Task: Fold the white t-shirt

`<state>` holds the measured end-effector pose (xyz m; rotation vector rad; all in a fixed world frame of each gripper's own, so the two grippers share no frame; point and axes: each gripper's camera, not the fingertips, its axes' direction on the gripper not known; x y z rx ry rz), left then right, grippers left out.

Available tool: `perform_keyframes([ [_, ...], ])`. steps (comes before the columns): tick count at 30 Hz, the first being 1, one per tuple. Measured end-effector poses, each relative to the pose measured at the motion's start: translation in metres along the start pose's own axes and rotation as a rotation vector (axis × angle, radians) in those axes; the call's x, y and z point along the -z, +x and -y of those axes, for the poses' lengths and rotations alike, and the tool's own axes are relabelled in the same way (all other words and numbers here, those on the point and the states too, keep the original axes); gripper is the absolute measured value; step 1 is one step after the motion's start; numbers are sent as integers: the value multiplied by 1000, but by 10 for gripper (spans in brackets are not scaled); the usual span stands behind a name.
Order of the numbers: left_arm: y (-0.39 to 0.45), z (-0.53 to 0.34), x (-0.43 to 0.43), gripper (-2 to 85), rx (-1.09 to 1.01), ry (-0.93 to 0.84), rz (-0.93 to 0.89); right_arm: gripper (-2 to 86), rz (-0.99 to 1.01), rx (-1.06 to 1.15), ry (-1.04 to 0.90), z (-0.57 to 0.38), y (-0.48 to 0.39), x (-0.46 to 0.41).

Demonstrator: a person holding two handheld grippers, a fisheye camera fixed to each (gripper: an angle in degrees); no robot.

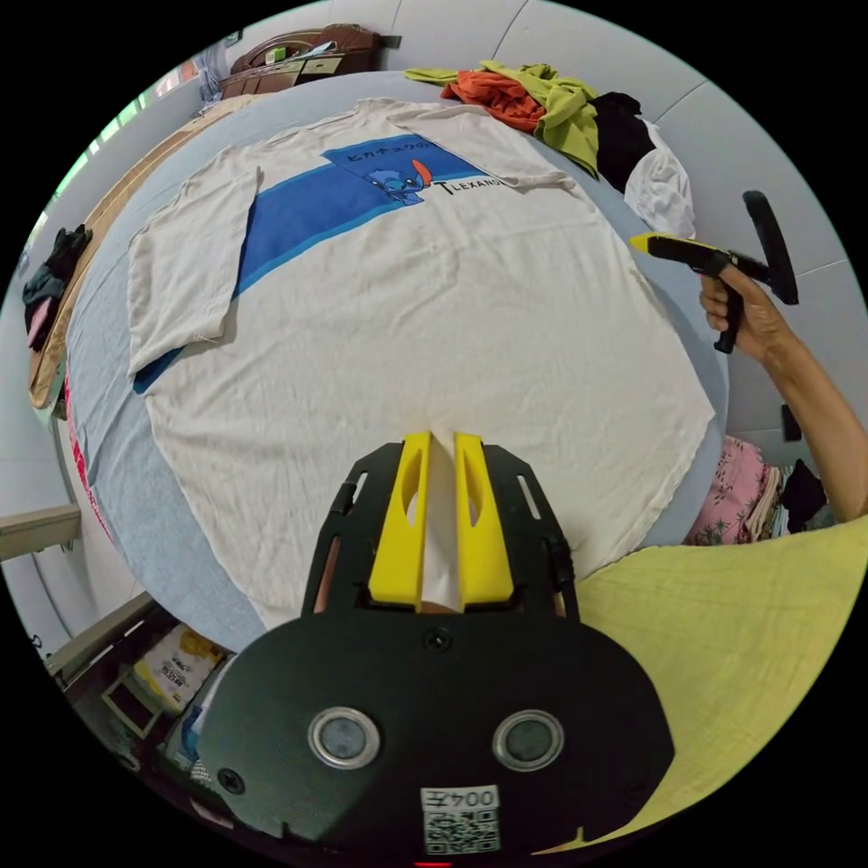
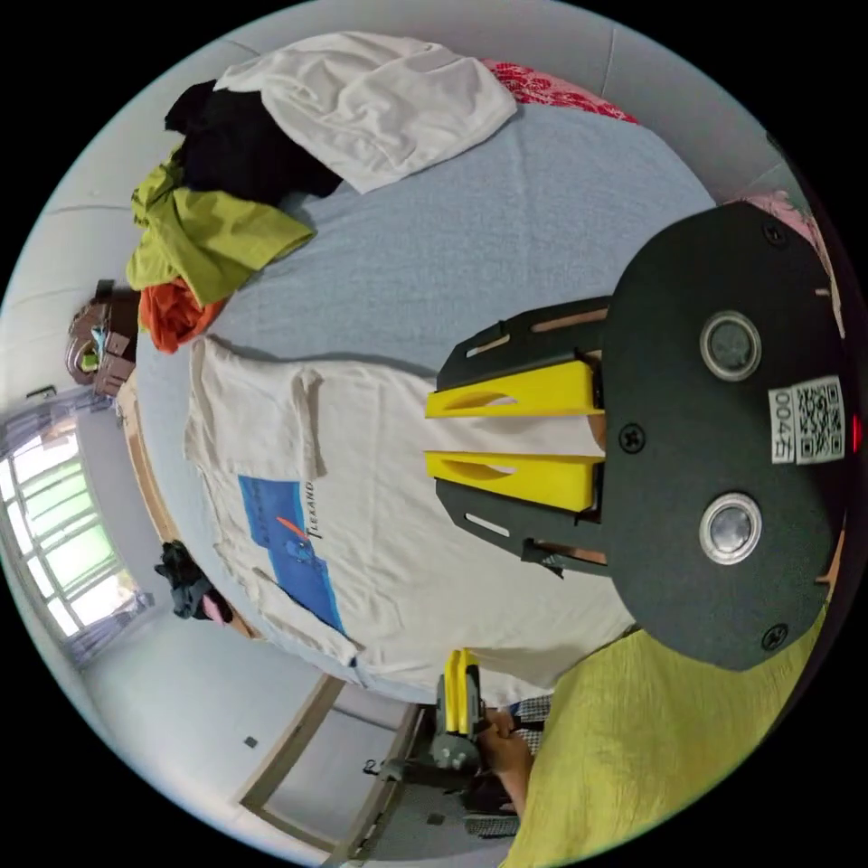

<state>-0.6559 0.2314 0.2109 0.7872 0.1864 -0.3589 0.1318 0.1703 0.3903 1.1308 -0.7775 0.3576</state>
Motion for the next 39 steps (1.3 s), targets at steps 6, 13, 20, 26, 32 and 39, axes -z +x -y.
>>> perform_keyframes([
  [6,1,-13,7,10,4,-13,-29,66,-76,-133,-76,-12,4,-5],
  [13,10,-30,15,9,-36,-27,-12,80,-37,-25,-309,-57,-96,9],
  [20,17,-57,24,9,-108,-11,19,65,-205,-60,-355,-95,-153,-21],
  [26,16,-81,32,12,-128,-16,18,66,-239,-60,-374,-93,-185,-28],
  [32,16,-106,41,12,-161,-26,49,65,-242,-87,-382,-94,-208,-34],
  [39,4,-143,54,13,-151,-19,56,65,-229,-89,-405,-93,-228,-39],
])
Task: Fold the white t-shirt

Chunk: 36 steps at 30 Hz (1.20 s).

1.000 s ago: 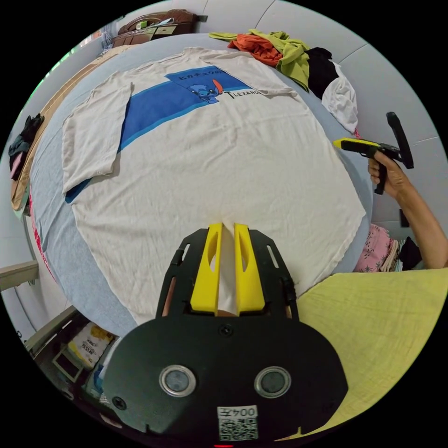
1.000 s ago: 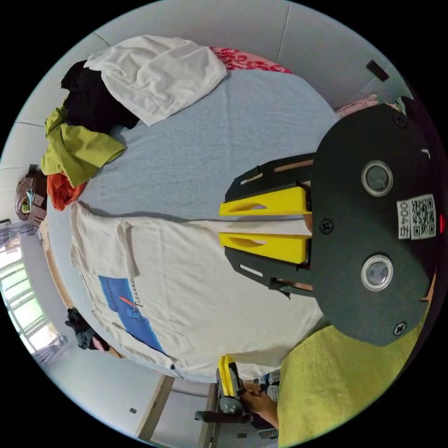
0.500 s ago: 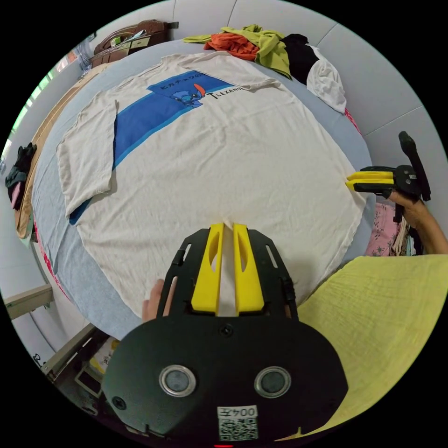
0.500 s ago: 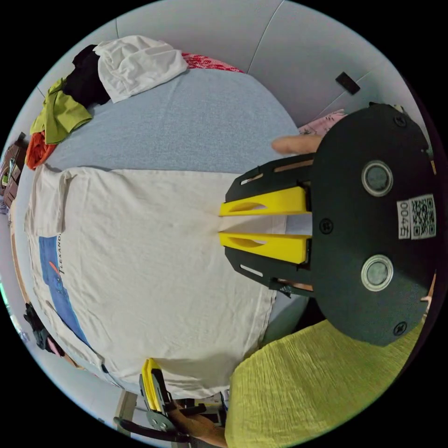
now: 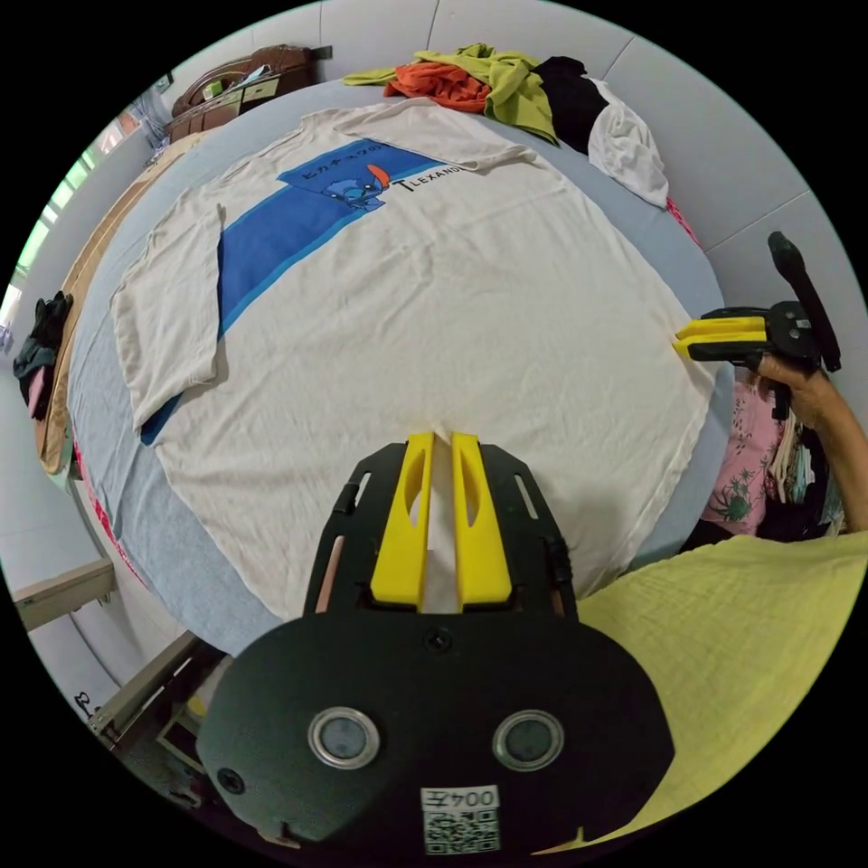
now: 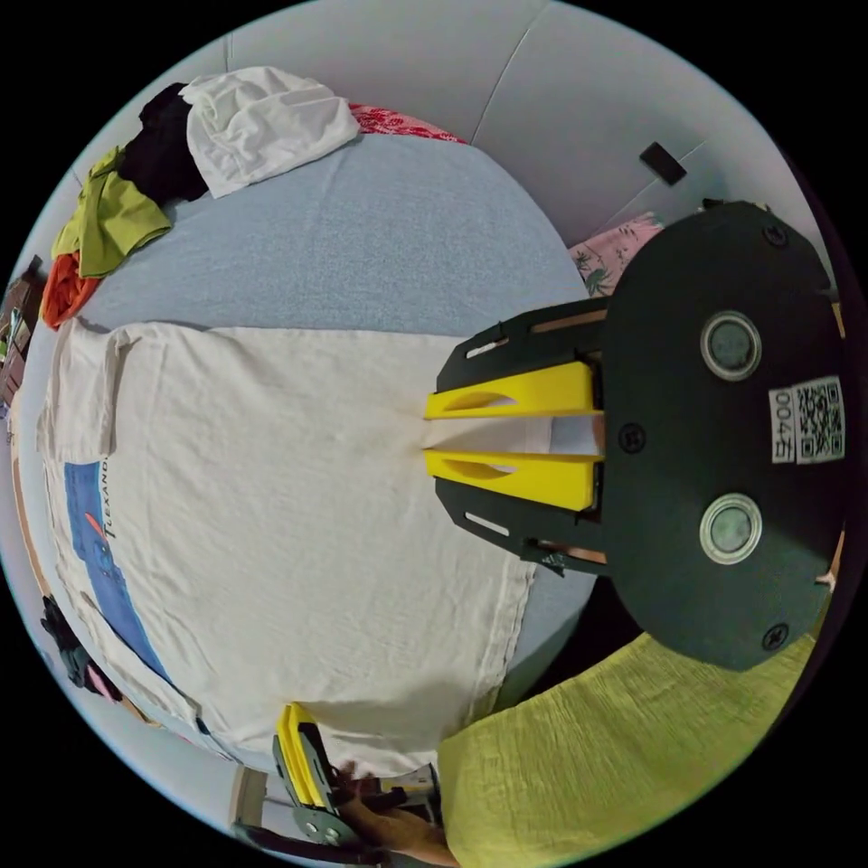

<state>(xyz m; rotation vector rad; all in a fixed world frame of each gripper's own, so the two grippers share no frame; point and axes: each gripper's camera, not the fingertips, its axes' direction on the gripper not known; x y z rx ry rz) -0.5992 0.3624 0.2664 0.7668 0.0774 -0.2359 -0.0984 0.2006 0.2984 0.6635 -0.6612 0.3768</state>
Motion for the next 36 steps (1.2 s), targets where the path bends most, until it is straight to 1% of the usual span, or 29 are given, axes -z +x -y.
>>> perform_keyframes([
  [5,-1,-27,8,14,48,-4,61,66,22,49,-32,2,-12,-1],
  [8,-10,-49,14,16,129,9,56,80,19,88,-45,-1,-22,0],
  [10,-17,-64,20,17,164,25,2,109,11,128,-43,-8,-29,2],
  [11,-21,-76,25,19,178,37,-78,112,4,160,-48,-14,-35,0],
  [12,-24,-92,33,22,196,77,-153,113,-1,176,-57,-16,-37,-3],
  [13,-25,-101,38,25,209,100,-173,114,-15,206,-38,-22,-41,-5],
  [15,-30,-144,63,42,231,224,-238,114,-14,232,-15,-28,-44,-5],
  [16,-33,-158,69,48,241,254,-258,113,-9,236,-15,-29,-45,-5],
  [18,-54,-223,87,97,316,366,-323,111,-13,244,-24,-27,-47,-5],
  [19,-61,-242,91,105,334,398,-334,110,-16,254,-31,-26,-49,-5],
  [21,-89,-321,95,126,391,484,-365,109,-26,266,-37,-27,-54,-5],
  [22,-96,-340,92,132,406,481,-372,109,-34,272,-37,-28,-57,-5],
  [24,-123,-408,77,150,479,443,-388,111,-34,271,-37,-29,-60,-5],
  [27,-149,-465,55,168,528,386,-392,111,-26,256,-39,-31,-62,-4],
  [31,-172,-494,43,178,500,400,-416,111,-30,251,-63,-29,-66,-2],
  [36,-213,-511,30,180,446,432,-504,111,-34,248,-105,-25,-68,1],
])
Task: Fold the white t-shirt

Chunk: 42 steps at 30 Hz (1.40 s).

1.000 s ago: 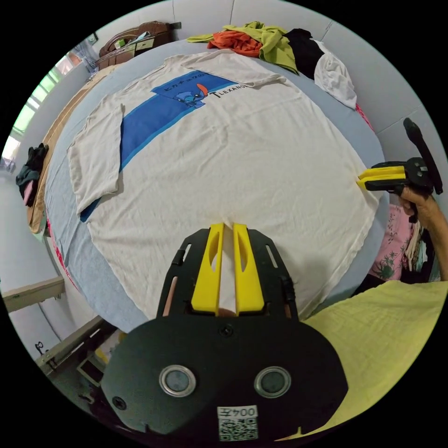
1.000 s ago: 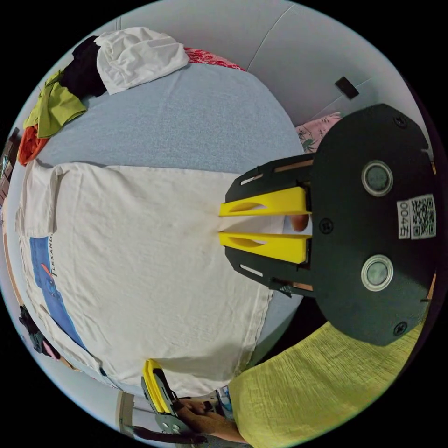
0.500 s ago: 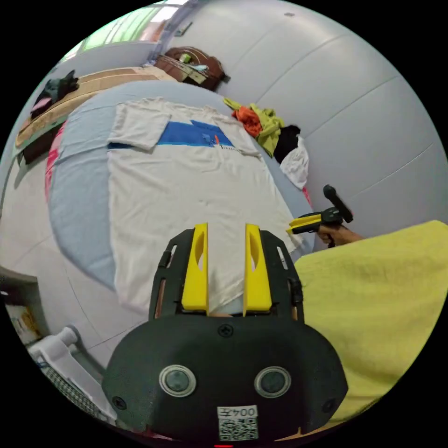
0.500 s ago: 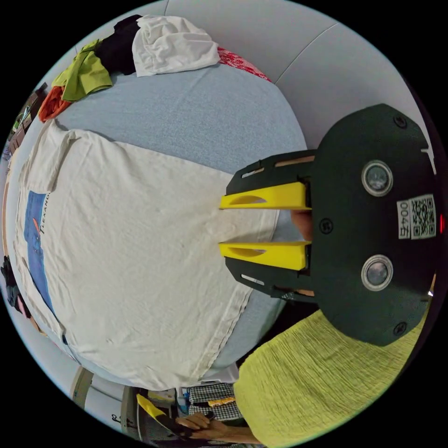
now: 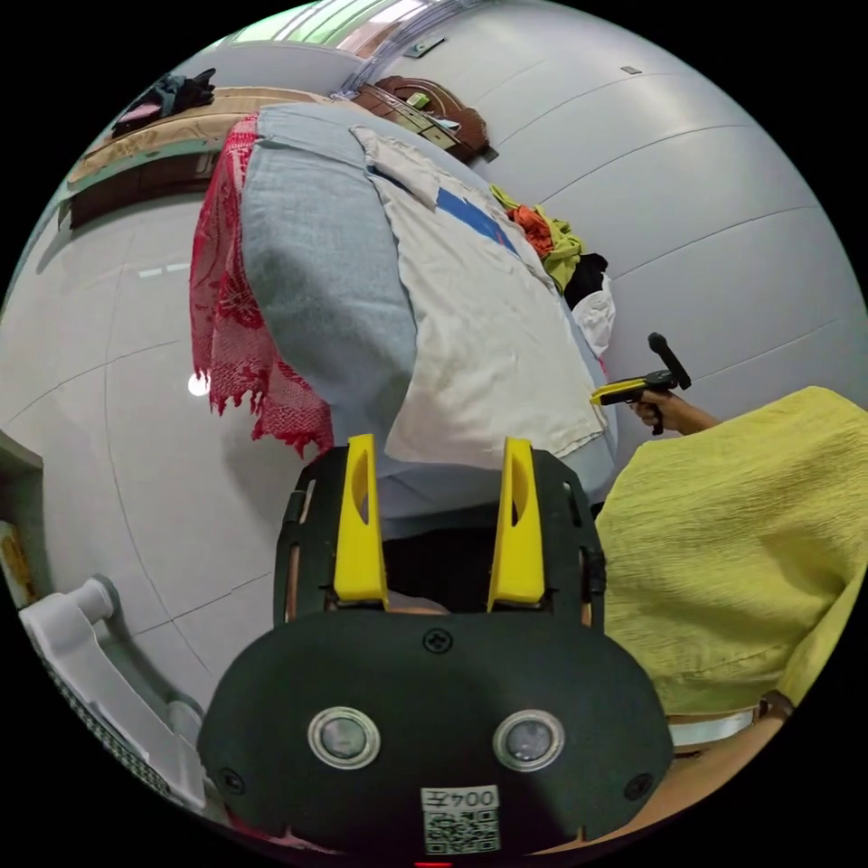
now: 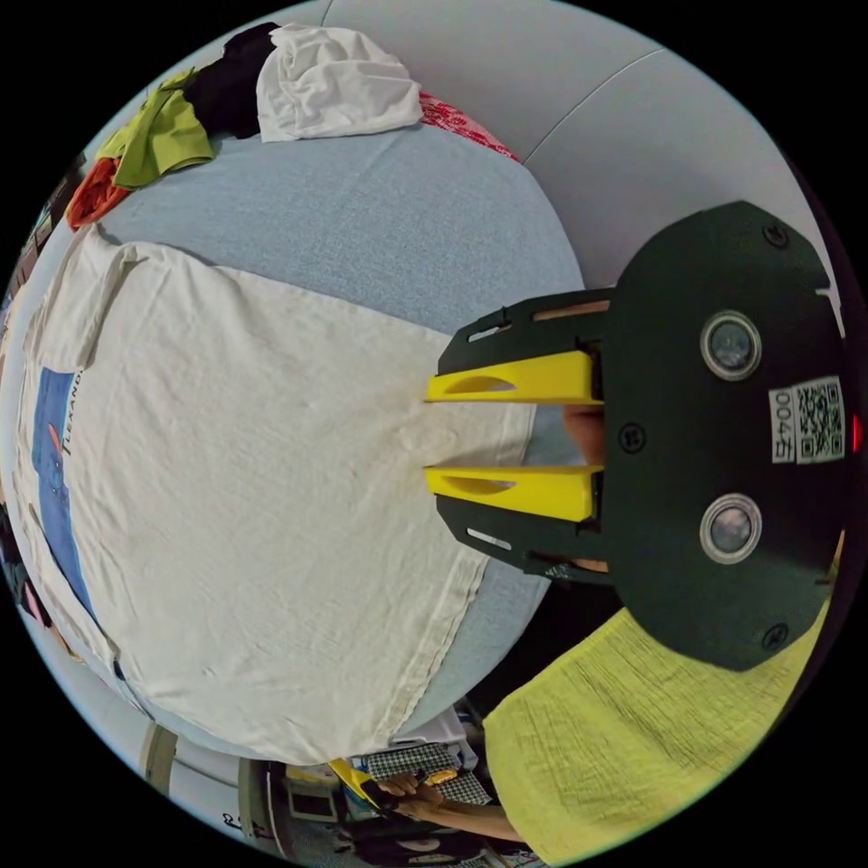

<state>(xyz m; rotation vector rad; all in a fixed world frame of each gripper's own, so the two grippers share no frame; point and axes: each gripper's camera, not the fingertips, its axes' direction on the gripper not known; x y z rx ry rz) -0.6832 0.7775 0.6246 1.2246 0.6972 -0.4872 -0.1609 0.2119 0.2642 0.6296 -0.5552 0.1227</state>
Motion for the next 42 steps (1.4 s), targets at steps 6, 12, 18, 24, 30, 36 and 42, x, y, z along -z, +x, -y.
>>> perform_keyframes([
  [6,-44,0,12,167,-38,-47,-138,111,6,-38,-26,-3,4,5],
  [12,-76,-1,25,146,-72,-92,-220,111,10,-65,-54,-8,13,12],
  [18,-100,-4,36,108,-84,-137,-315,110,12,-91,-74,-20,26,21],
  [24,-113,-10,51,72,-72,-151,-393,109,24,-107,-69,-41,48,32],
  [30,-115,-23,62,62,-28,-168,-428,110,32,-102,-38,-72,74,44],
  [36,-113,-28,69,46,55,-109,-432,104,49,-104,29,-114,110,58],
  [42,-100,-32,88,33,134,-76,-387,90,394,-238,242,-200,208,83],
])
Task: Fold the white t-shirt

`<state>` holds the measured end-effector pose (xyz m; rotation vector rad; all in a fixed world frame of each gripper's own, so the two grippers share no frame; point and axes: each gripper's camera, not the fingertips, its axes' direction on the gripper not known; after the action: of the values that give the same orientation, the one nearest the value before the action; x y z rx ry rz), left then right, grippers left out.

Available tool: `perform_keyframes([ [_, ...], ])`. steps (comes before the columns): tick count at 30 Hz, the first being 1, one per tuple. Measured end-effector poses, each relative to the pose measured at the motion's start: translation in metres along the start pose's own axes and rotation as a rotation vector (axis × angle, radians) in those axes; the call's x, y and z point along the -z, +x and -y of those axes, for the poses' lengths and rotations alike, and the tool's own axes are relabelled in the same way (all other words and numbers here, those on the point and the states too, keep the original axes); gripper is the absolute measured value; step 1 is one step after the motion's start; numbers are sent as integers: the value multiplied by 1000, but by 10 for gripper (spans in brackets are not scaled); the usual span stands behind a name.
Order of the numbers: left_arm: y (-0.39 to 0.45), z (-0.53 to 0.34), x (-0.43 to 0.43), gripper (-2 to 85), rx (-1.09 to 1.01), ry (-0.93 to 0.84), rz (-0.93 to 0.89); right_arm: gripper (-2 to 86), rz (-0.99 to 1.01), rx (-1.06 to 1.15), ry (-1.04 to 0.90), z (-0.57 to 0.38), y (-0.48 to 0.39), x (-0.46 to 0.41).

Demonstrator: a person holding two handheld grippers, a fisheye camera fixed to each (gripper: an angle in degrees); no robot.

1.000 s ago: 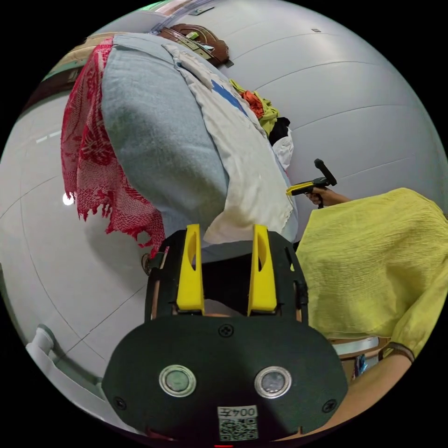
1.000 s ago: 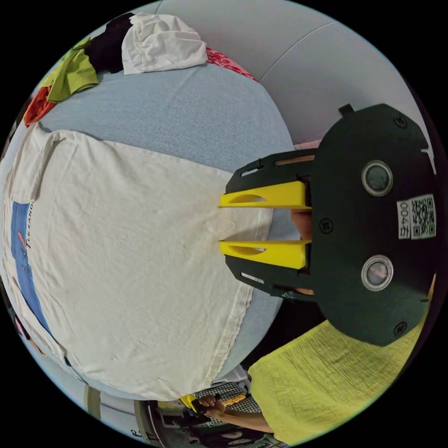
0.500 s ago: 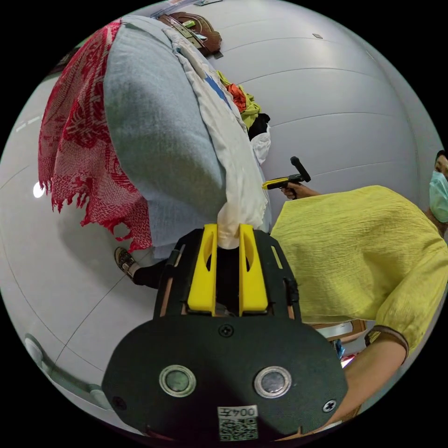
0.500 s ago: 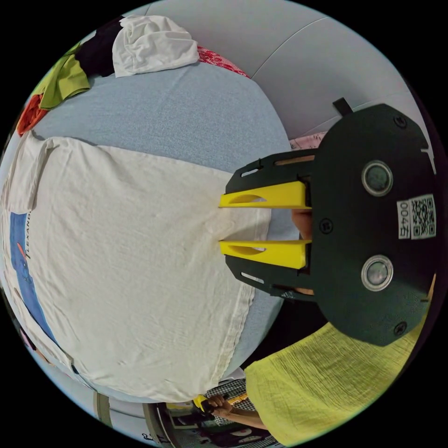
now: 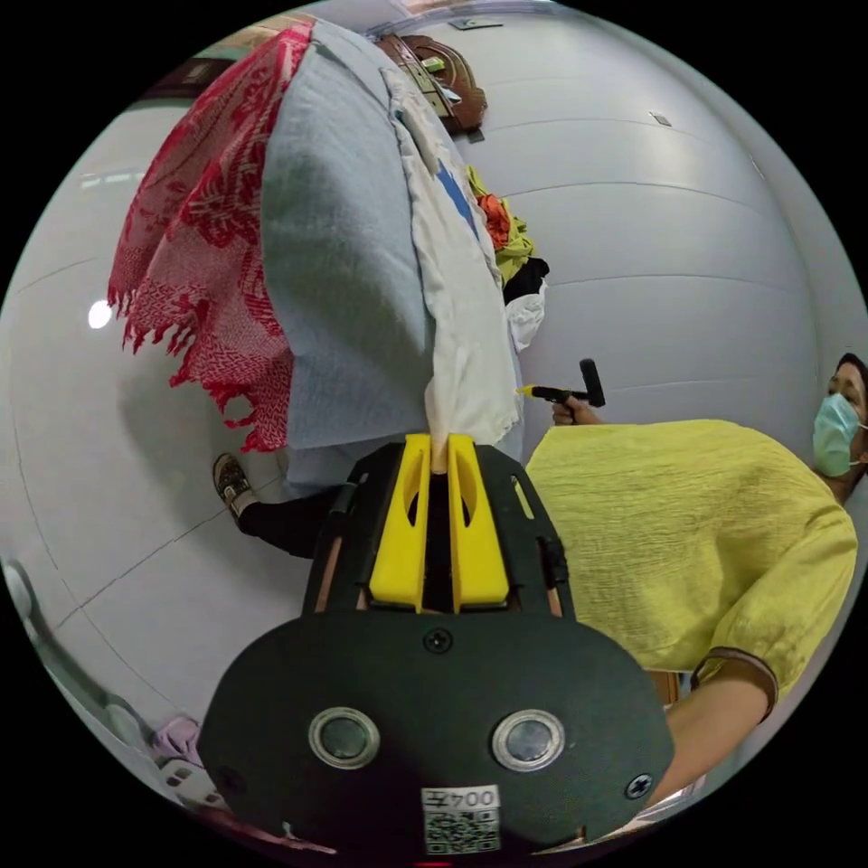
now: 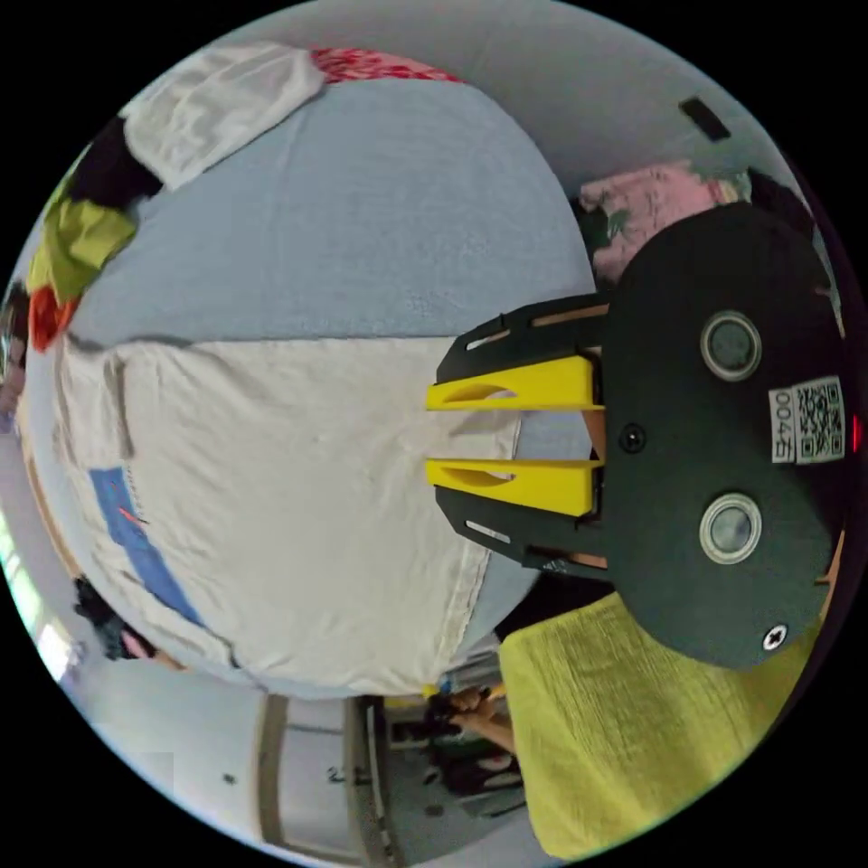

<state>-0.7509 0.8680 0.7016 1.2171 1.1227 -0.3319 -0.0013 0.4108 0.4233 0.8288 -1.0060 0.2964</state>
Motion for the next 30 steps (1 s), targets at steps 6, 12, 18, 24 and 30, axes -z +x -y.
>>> perform_keyframes([
  [6,33,2,-1,32,67,18,46,104,415,-290,217,-89,159,50],
  [12,61,8,-9,33,164,10,151,115,572,-302,270,-129,227,59],
  [18,88,12,-17,32,187,10,220,102,598,-262,279,-153,251,76],
  [24,106,8,-25,32,204,23,239,103,689,-191,250,-175,268,89],
  [30,116,-3,-29,32,226,53,212,92,746,-187,263,-189,283,101],
])
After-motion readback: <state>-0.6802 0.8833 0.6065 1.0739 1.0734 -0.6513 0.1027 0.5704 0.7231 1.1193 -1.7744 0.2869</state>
